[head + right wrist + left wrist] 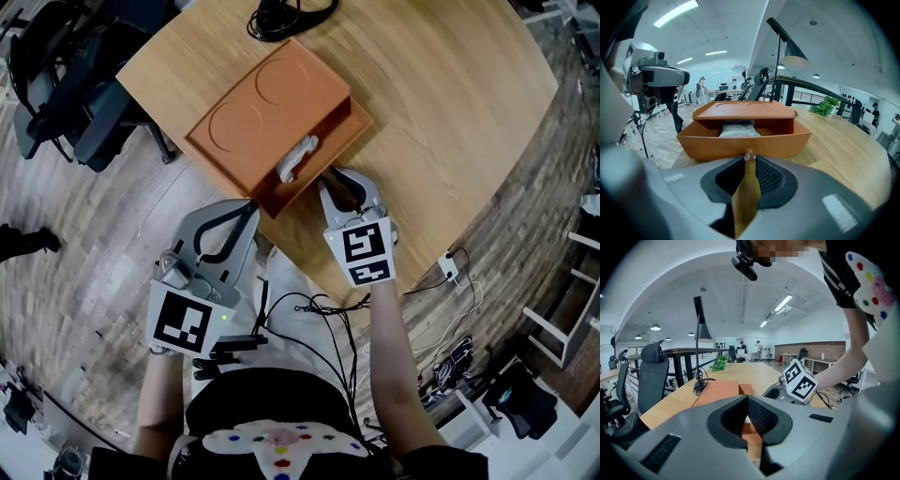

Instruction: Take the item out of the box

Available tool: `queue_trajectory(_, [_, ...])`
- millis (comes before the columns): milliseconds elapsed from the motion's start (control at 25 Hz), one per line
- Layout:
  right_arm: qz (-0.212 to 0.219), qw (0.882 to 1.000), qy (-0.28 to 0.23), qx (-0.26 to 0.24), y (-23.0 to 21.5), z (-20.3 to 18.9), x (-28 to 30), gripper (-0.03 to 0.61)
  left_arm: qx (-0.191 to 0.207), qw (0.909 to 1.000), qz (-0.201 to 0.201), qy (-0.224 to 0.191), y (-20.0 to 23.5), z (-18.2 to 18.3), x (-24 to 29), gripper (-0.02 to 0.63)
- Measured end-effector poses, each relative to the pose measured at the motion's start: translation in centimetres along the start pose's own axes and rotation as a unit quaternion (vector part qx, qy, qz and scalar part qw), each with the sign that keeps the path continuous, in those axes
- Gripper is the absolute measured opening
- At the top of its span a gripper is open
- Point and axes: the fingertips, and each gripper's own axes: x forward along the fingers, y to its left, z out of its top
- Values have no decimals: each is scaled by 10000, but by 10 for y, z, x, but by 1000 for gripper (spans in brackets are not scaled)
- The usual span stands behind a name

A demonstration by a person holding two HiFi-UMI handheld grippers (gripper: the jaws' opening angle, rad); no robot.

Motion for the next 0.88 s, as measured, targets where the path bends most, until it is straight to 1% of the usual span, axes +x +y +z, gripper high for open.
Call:
queue_trajectory(560, [-192,9996,104,161,-8,-28,-25,81,87,9995,-314,-7,-20,1,16,0])
queue_trajectory(880, [-225,9993,124,262,-13,-42,-41,81,133,9987,-484,-12,-32,2,26,0])
